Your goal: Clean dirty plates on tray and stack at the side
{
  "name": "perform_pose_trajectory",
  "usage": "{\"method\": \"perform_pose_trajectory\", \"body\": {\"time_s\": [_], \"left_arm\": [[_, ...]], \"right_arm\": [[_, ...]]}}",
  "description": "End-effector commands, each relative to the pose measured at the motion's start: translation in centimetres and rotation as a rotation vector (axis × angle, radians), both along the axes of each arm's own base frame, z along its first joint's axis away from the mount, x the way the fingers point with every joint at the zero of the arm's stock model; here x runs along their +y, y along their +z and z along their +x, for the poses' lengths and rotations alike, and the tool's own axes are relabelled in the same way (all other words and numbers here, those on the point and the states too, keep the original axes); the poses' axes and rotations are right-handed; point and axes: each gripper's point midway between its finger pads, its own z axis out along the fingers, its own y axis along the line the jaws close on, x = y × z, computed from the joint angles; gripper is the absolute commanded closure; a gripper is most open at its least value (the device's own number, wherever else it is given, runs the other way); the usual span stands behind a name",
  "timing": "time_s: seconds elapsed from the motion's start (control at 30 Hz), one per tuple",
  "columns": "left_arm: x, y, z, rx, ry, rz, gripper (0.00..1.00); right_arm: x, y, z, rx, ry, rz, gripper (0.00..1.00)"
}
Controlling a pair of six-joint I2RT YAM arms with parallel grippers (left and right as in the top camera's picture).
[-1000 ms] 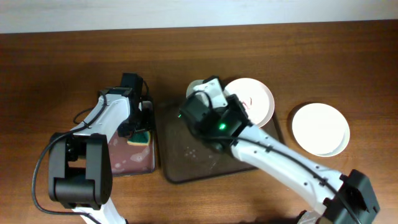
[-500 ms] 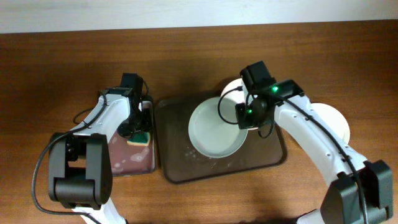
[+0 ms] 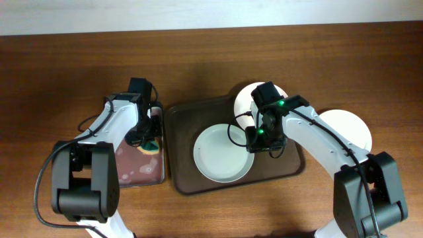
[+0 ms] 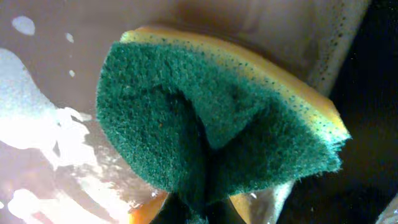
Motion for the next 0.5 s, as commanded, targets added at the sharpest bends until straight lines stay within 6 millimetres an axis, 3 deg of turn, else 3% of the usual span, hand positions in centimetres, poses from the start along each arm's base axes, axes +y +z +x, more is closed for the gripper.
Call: {"method": "perform_pose_trajectory", "body": {"time_s": [0.0, 0.13, 0.2, 0.23, 0.27, 0.3, 0.4, 0.47], "left_arm": [[0.4, -0.6, -0.4, 0.021, 0.003, 0.013, 0.46], [0.2, -0.6, -0.4, 0.025, 0.004, 0.006, 0.45], [0.3, -0.6, -0.6, 0.032, 0.004, 0.007, 0.54], [0.3, -0.6, -0.8, 0.039, 0.003, 0.008, 0.68], [0.3, -0.6, -1.1, 0.050, 0.003, 0.009, 0.92], [0.3, -0.6, -1.3, 0.062, 0.003, 0.010, 1.00], [0.4, 0.2, -1.3, 0.059, 0.003, 0.010, 1.00], [0.2, 2.4, -0.4, -0.007, 0.003, 0.002, 1.00]], "right_arm": [[-0.3, -1.5, -1.5, 0.043, -0.007, -0.006, 0.55], [-0.2, -2.9, -2.2, 0.051, -0.006, 0.009, 0.57], [0.2, -3.4, -2.6, 0.057, -0.005, 0.043, 0.62], [0.2, -3.6, -2.7, 0.056, -0.005, 0.045, 0.68], [0.1, -3.9, -2.8, 0.058, -0.006, 0.044, 0.73], [0.0, -4.1, -3.1, 0.062, -0.006, 0.042, 0.74], [-0.1, -4.7, -3.4, 0.066, -0.010, 0.041, 0.83], [0.0, -4.7, -3.1, 0.050, -0.009, 0.047, 0.88]]}}
